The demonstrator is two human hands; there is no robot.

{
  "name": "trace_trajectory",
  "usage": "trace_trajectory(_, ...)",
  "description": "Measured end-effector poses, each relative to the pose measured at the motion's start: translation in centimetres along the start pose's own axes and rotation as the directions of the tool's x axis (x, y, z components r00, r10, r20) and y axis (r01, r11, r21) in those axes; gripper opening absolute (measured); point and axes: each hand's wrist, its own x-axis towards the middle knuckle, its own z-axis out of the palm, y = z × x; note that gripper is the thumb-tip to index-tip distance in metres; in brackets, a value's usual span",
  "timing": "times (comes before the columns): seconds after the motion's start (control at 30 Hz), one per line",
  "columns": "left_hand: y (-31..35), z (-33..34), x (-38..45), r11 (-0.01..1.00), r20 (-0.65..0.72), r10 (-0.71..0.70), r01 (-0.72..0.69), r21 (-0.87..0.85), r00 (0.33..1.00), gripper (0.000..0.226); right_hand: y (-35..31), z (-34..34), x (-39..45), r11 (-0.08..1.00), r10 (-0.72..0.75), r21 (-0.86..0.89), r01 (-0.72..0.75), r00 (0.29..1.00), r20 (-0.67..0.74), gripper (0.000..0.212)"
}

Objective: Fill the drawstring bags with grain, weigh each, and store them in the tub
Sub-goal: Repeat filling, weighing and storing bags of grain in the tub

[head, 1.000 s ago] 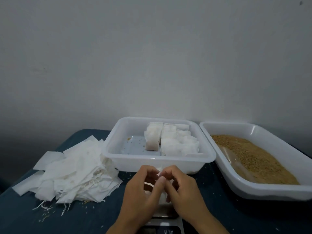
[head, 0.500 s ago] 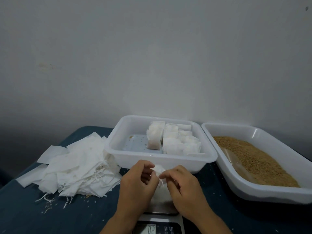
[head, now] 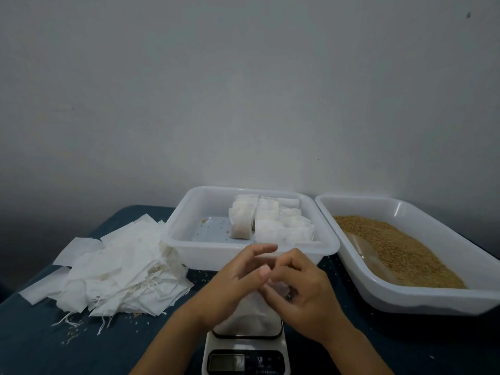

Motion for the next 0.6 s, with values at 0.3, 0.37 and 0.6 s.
trace_trajectory(0.3,1.5,0.9,3.2,0.971,0.366,-0.206,0.235,-0.035,0.907,0.035,0.6,-2.6,0.2,0.938,0.269,0.165,-0.304,0.941,0.206,0.018)
trace_trajectory(0.37,0.8,0.6,3.0,0.962,0.365,-0.243,0.271,-0.026,0.899,0.035,0.4,-2.8,0.3,0.922,0.276,0.206,-0.329,0.928,0.251,0.017)
trace_trajectory(0.6,0.0,-0.5,2.0,0.959,0.300,-0.192,0.243,-0.143,0.934,0.036,-0.9,-3.0,0.5,0.896,0.263,0.249,-0.368,0.891,0.371,0.020)
